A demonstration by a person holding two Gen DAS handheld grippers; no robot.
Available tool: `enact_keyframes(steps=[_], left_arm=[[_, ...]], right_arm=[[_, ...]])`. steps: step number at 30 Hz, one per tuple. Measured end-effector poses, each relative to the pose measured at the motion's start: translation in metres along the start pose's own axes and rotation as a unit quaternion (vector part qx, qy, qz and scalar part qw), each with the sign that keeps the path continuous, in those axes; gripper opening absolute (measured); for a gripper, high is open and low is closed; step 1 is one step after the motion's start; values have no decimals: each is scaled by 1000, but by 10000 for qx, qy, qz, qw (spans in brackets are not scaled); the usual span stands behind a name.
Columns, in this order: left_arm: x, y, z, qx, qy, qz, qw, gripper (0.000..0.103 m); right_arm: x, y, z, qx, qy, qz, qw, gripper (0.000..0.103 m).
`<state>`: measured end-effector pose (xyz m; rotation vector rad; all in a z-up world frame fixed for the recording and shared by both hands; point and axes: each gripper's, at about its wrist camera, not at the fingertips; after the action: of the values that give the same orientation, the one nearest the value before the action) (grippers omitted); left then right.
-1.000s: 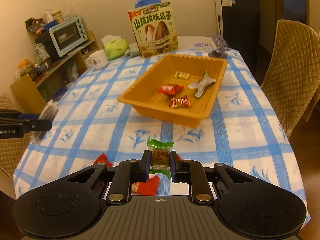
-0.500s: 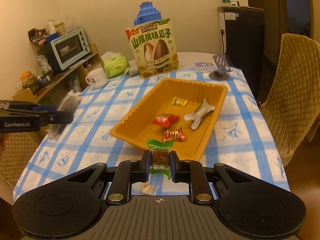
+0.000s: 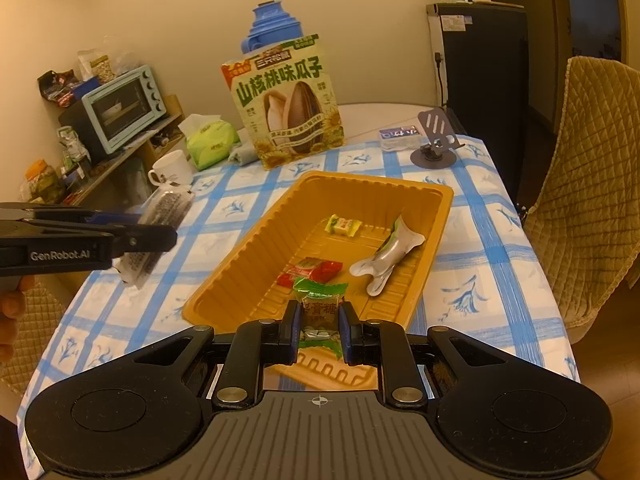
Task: Organize snacks
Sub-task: 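Carry the seaweed packet and green candy over the orange tray with both tools, then open left tool dropping seaweed packet into tray while right tool releases green candy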
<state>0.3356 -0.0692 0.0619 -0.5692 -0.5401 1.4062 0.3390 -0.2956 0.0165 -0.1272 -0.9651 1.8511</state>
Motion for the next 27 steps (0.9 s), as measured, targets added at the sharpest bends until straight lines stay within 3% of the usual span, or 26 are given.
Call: enact_keyframes(steps=[14, 27], left_arm=[[-7, -12, -67, 480, -71, 171, 9987, 34], [-12, -6, -100, 909, -79, 168, 9957, 35]], right_arm=[[-16, -10, -28, 138, 57, -234, 9996, 20], [-25, -13, -39, 212, 84, -317, 9992, 20]])
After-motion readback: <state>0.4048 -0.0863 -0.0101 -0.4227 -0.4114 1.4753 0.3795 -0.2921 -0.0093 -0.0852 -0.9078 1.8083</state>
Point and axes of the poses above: each gripper's, at about its wrist camera, not at the fingertips, and z roughly against the way its jaws point, x to its left, y to its underside, and after that the axes turned 6 degrees about x, right-handed
